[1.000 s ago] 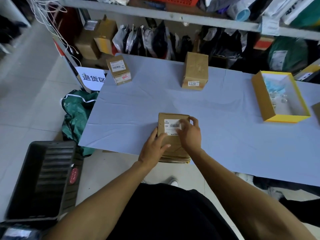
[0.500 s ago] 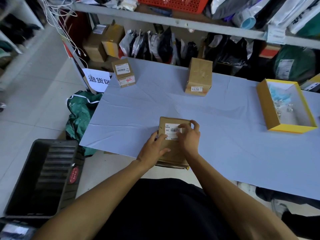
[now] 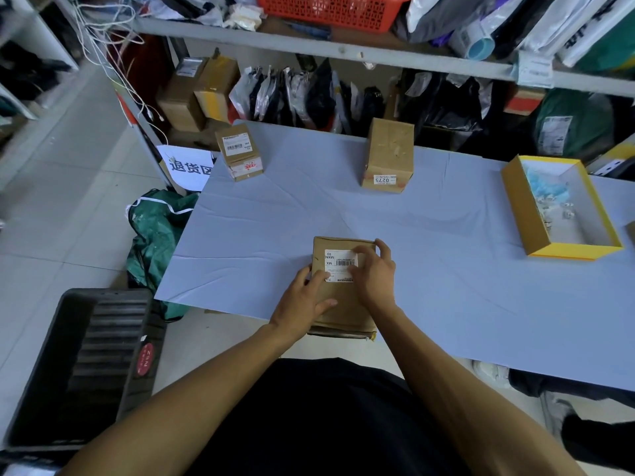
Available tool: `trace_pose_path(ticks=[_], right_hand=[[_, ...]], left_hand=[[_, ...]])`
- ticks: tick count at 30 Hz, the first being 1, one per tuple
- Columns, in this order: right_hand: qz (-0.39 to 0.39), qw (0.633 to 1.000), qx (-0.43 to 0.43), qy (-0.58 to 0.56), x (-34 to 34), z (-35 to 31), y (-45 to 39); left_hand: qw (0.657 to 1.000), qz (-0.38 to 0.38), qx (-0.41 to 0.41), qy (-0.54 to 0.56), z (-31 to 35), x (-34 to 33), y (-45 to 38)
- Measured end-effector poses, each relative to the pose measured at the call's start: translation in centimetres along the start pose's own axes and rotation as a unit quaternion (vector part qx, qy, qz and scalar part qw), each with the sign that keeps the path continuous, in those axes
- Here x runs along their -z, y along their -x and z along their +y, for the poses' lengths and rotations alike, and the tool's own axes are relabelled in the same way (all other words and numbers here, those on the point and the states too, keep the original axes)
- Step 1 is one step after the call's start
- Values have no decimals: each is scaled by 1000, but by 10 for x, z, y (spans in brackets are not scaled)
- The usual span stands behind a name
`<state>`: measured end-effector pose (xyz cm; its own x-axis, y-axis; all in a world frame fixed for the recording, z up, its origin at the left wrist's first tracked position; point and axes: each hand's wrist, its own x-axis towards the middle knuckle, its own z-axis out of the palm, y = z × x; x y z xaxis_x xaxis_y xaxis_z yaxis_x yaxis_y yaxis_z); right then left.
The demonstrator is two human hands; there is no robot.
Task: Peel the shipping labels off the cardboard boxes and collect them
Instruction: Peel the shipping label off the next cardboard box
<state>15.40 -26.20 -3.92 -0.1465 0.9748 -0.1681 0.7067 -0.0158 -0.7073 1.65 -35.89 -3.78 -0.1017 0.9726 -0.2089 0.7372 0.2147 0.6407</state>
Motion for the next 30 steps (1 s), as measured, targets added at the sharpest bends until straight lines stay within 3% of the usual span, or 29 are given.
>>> trace_pose_path(ticks=[17,30], right_hand=[[10,997,-33,-64,0,2,2],[84,990,-89,-76,-6,-8,-19]], left_hand=[[1000,10,1,11,1,-1,1],[1000,1,16,-1,4,-2,1]])
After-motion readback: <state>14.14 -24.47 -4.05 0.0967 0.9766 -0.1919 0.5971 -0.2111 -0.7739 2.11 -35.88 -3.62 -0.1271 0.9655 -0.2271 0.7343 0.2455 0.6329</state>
